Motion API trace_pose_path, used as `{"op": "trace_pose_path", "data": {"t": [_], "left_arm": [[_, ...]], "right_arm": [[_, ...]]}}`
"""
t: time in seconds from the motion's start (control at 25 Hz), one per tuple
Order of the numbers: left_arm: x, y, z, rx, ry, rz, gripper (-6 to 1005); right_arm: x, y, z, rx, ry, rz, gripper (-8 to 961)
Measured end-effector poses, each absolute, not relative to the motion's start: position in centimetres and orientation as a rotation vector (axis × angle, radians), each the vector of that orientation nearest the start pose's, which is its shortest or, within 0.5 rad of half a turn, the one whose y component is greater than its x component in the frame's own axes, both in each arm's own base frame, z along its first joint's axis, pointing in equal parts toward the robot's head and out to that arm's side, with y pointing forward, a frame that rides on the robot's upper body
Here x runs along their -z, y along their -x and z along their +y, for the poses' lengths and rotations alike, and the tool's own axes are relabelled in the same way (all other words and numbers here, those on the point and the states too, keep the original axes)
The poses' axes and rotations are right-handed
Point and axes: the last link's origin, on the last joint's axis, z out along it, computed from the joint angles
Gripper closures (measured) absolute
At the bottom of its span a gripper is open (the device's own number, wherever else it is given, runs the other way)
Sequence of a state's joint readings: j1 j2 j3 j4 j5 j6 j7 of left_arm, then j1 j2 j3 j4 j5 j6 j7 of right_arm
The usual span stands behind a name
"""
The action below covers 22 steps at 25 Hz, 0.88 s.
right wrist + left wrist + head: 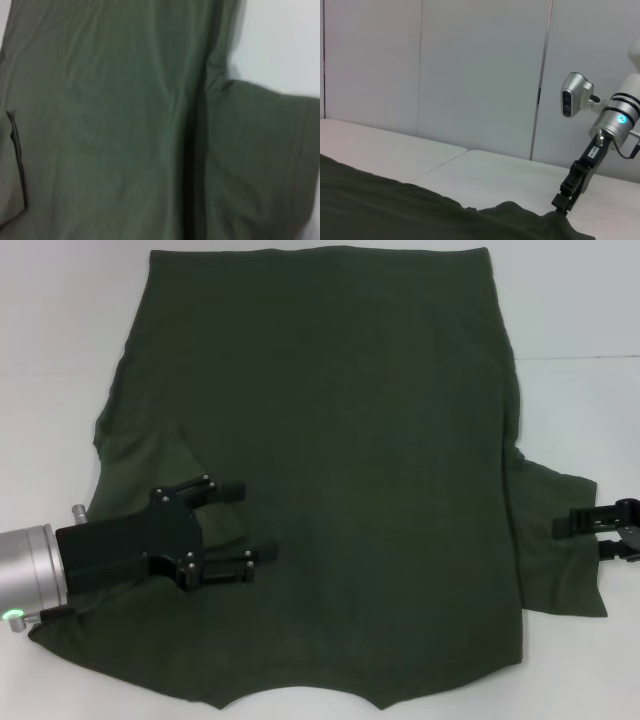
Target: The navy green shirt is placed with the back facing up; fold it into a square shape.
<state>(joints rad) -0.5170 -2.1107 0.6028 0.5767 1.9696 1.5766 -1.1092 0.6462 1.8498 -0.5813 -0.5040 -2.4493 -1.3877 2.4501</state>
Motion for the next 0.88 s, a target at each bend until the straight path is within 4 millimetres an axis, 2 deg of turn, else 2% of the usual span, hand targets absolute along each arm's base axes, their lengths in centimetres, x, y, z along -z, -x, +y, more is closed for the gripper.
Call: {"op": "trace_pose_path", "data": {"t": [0.44,0.88], "left_arm": [[1.4,26.3,31.9,0.805,2.666,-0.39,107],[1.4,26.2,31.9,0.804,2.666,-0.38,108]], "right_arm": [[-5.4,-33.6,36.0,-0.247,2.053,1.946,75],[-5.4,-33.6,36.3,-0.244,2.05,1.931,77]]}}
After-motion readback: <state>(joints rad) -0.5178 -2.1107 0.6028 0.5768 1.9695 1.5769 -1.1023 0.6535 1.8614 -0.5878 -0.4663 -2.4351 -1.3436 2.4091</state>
